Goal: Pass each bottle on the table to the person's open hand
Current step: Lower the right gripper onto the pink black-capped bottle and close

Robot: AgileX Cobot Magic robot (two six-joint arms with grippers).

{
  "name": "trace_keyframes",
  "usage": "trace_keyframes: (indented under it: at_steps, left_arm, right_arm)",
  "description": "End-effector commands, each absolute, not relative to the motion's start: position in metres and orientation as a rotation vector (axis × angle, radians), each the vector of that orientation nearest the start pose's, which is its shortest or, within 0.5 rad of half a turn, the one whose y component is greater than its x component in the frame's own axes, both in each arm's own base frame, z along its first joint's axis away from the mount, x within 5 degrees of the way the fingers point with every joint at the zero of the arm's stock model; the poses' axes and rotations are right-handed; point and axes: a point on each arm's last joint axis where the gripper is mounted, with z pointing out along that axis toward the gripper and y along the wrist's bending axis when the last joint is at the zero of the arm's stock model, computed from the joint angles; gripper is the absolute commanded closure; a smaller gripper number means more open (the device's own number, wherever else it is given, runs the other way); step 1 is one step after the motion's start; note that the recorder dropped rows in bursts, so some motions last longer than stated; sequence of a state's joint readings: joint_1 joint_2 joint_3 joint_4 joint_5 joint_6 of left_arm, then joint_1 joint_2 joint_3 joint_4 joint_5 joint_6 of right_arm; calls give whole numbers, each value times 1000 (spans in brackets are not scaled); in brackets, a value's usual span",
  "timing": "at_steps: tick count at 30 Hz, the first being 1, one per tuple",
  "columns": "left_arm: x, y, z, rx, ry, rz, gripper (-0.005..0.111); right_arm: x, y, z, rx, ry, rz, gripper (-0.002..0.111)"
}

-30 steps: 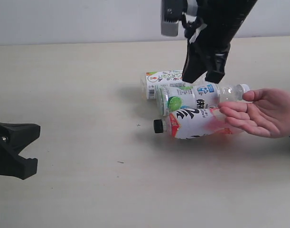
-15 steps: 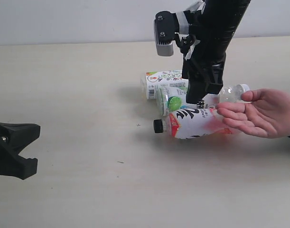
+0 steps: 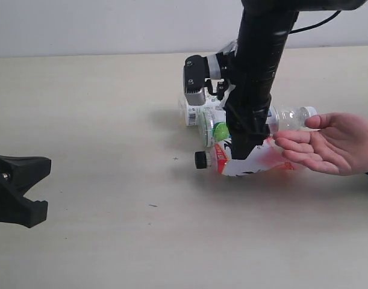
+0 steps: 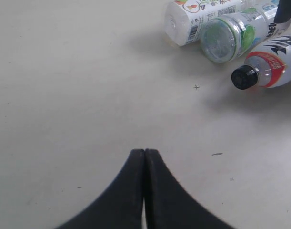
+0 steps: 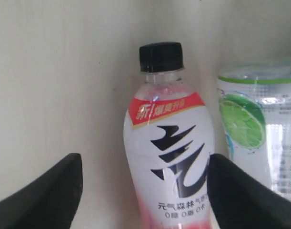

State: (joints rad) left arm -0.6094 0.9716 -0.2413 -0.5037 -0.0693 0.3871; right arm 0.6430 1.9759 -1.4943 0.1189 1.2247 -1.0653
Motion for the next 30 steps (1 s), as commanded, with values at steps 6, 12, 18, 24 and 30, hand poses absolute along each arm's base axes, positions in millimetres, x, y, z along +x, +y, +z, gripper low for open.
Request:
trace_keyframes:
  at_steps: [6,12,18,24,30]
  left_arm:
    - [134,-90,195,515,2106,-381,107]
    - [134,-90,195,515,2106,-381,107]
    - [134,-90,195,515,2106,-381,107]
    - [134,-90,195,515,2106,-381,107]
    - [134,-90,195,515,2106,-381,107]
  right_arm:
    - [300,241,187,-2338,2202,106,35]
    - [301,240,187,-2343,2199,92,35]
    - [301,240,186,-2347,2197,84,35]
    - [303,237,186,-2340,2216,20,35]
    - [304,236,186,-2339,2218,4,35]
